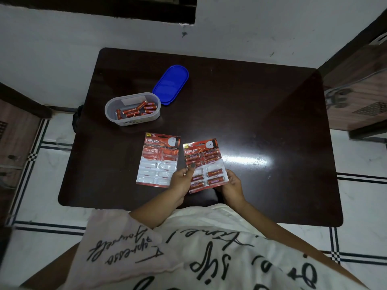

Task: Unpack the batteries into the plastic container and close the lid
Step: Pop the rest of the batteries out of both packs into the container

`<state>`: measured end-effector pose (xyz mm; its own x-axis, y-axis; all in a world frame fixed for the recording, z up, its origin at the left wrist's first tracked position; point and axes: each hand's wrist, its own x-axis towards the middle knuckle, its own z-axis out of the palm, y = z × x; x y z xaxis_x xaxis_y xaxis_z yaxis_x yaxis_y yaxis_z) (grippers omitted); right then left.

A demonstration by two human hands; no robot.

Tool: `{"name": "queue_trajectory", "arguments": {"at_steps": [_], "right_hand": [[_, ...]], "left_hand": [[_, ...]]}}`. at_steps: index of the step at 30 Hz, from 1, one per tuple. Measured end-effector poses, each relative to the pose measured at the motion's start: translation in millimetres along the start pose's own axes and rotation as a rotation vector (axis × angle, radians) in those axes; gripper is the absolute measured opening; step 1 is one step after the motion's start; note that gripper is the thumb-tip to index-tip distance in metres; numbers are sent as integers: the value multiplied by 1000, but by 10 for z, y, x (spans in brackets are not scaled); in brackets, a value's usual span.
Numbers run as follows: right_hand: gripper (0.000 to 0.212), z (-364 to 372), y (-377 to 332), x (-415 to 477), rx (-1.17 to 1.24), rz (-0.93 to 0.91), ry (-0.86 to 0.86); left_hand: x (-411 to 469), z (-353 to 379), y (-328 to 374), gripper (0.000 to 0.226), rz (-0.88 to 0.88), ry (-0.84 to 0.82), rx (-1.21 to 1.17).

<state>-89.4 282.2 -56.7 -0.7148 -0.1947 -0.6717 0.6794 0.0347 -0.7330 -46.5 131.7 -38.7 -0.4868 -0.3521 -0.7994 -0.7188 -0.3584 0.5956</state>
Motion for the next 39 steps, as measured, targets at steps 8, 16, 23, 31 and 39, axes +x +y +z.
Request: {"name": "queue_trajectory", "arguments": {"at_steps": [8,16,23,31,39], "right_hand": [[29,74,-241,-51,231,287,-86],[9,19,-127,-20,107,373,-240],[17,36,-102,-63,-12,233,-153],[18,68,-189,-44,-332,156,-184],[21,58,-91,-56,-201,181,-215]], "left_hand": [[-11,-6,7,29,10,-16,-9],[34,-83,-132,30,22,-130,-49],[45,-17,-87,30,109,-28,54],[48,-29,-123,36,146,-26,90],[60,-4,-129,34,162,-12,102]]}}
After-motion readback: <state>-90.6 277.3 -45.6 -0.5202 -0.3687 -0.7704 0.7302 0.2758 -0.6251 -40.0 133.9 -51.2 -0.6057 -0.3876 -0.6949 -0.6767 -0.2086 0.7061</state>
